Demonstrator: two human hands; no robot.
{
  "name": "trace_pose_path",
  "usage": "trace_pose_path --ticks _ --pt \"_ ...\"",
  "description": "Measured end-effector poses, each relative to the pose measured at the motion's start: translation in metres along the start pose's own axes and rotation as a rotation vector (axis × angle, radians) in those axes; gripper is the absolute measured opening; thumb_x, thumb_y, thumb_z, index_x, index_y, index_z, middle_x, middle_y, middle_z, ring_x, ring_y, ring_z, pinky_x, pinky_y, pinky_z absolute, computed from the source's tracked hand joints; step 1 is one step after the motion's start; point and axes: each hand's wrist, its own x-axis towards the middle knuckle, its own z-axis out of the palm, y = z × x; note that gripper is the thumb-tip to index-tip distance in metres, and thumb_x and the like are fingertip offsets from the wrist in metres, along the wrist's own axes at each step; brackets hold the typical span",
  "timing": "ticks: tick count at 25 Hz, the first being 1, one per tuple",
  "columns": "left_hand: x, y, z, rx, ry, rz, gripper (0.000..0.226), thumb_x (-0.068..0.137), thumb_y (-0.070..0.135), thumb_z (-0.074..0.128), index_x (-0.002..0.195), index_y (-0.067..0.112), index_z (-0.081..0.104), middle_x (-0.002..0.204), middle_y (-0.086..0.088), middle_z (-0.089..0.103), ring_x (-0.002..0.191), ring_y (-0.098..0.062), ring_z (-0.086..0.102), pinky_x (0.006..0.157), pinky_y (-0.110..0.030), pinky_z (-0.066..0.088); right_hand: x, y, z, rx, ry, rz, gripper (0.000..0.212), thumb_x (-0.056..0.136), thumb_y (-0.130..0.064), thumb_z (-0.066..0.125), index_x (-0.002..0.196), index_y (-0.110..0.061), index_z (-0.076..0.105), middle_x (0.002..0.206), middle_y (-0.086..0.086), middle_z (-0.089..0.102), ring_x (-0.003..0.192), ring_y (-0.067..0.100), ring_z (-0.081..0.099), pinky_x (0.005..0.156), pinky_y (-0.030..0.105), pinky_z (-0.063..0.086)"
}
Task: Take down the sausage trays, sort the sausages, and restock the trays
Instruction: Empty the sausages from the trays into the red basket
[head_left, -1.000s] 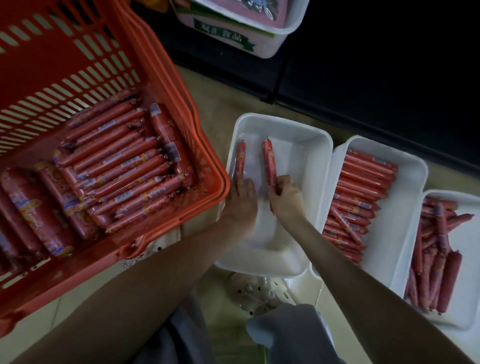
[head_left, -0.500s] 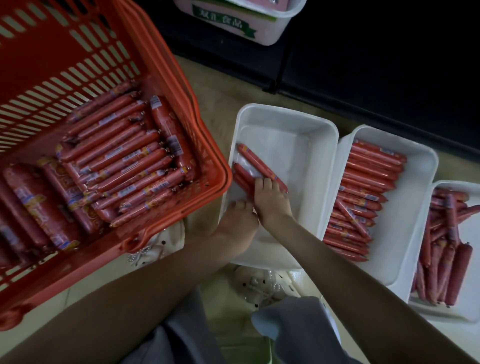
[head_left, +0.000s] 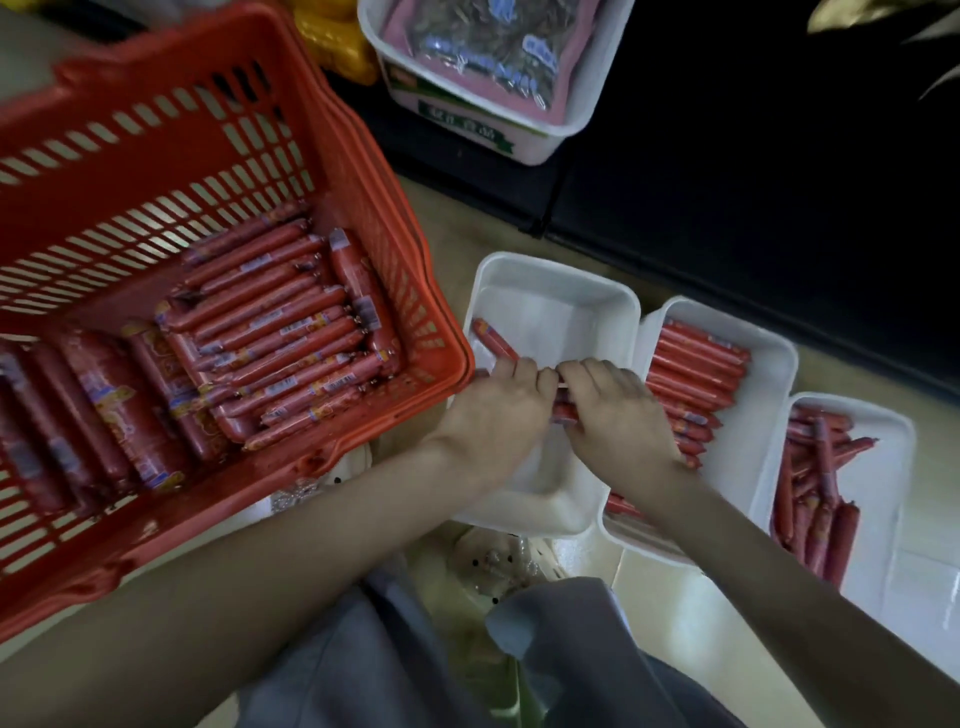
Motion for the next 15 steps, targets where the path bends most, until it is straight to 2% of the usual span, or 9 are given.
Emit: trace_pose_path --ticks 1,3,5,7,8,9,11,15 --pt "-0.008 0.0 -0.023 -0.016 0.029 -0.022 0.029 0.071 0.013 0.034 0.072 0.014 0.063 0.062 -0.004 0.057 0.049 -0.017 0.055 0.041 -0.021 0.035 0.007 -0.008 -0.019 0.013 0.05 -0.039 0.027 0.061 -0.002 0.061 0.088 -0.007 0.061 0.076 0.007 0.059 0.067 0.029 0.057 0.066 0.032 0.044" --pt "-0.033 0.0 -0.074 -0.037 0.049 -0.104 0.028 0.078 0.019 0.037 0.066 0.016 0.062 0.055 -0.001 0.055 0.039 -0.013 0.05 0.037 -0.019 0.026 0.023 -0.027 -0.051 0.03 0.127 -0.115 0.021 0.068 -0.002 0.06 0.088 -0.007 0.061 0.076 0.008 0.057 0.068 0.029 0.055 0.069 0.03 0.038" --pt "-0.064 -0.007 -0.109 -0.064 0.034 -0.183 0.019 0.075 0.029 0.052 0.072 0.016 0.066 0.058 0.001 0.059 0.041 -0.011 0.052 0.038 -0.019 0.031 0.038 -0.051 -0.077 0.055 0.188 -0.236 0.007 0.075 -0.01 0.058 0.081 -0.006 0.061 0.071 0.009 0.056 0.064 0.029 0.054 0.068 0.032 0.037" --pt "-0.09 -0.018 -0.139 -0.238 -0.045 -0.287 0.024 0.077 0.034 0.058 0.091 0.016 0.066 0.074 -0.001 0.066 0.057 -0.015 0.062 0.047 -0.023 0.047 0.05 -0.071 -0.091 0.073 0.211 -0.359 0.016 0.083 -0.018 0.051 0.072 -0.008 0.058 0.066 0.007 0.055 0.062 0.027 0.051 0.065 0.033 0.036" --pt "-0.098 -0.024 -0.15 -0.34 -0.123 -0.315 0.028 0.084 0.036 0.056 0.102 0.014 0.061 0.086 -0.003 0.066 0.069 -0.018 0.064 0.058 -0.027 0.051 0.057 -0.079 -0.095 0.081 0.197 -0.417 0.019 0.085 -0.019 0.051 0.069 -0.01 0.056 0.065 0.006 0.053 0.061 0.025 0.049 0.065 0.033 0.035" --pt "-0.103 -0.029 -0.155 -0.424 -0.141 -0.325 0.031 0.091 0.039 0.051 0.11 0.014 0.053 0.098 -0.003 0.064 0.082 -0.018 0.064 0.068 -0.028 0.049 0.062 -0.084 -0.097 0.085 0.175 -0.465 0.018 0.085 -0.02 0.053 0.068 -0.012 0.055 0.064 0.004 0.052 0.062 0.023 0.047 0.064 0.032 0.035" --pt "-0.108 -0.031 -0.156 -0.583 -0.061 -0.376 0.036 0.095 0.044 0.046 0.116 0.015 0.043 0.111 -0.003 0.06 0.096 -0.018 0.059 0.075 -0.024 0.04 0.073 -0.09 -0.099 0.065 0.157 -0.532 0.02 0.086 -0.02 0.056 0.068 -0.013 0.053 0.063 0.003 0.05 0.062 0.022 0.045 0.064 0.031 0.035" --pt "-0.085 -0.023 -0.152 -0.706 -0.053 -0.355 0.038 0.096 0.037 0.047 0.119 0.007 0.041 0.116 -0.012 0.056 0.103 -0.026 0.056 0.08 -0.031 0.038 0.08 -0.071 -0.113 -0.068 0.189 -0.502 0.021 0.084 -0.016 0.056 0.064 -0.012 0.052 0.061 0.006 0.049 0.058 0.028 0.05 0.063 0.034 0.037"
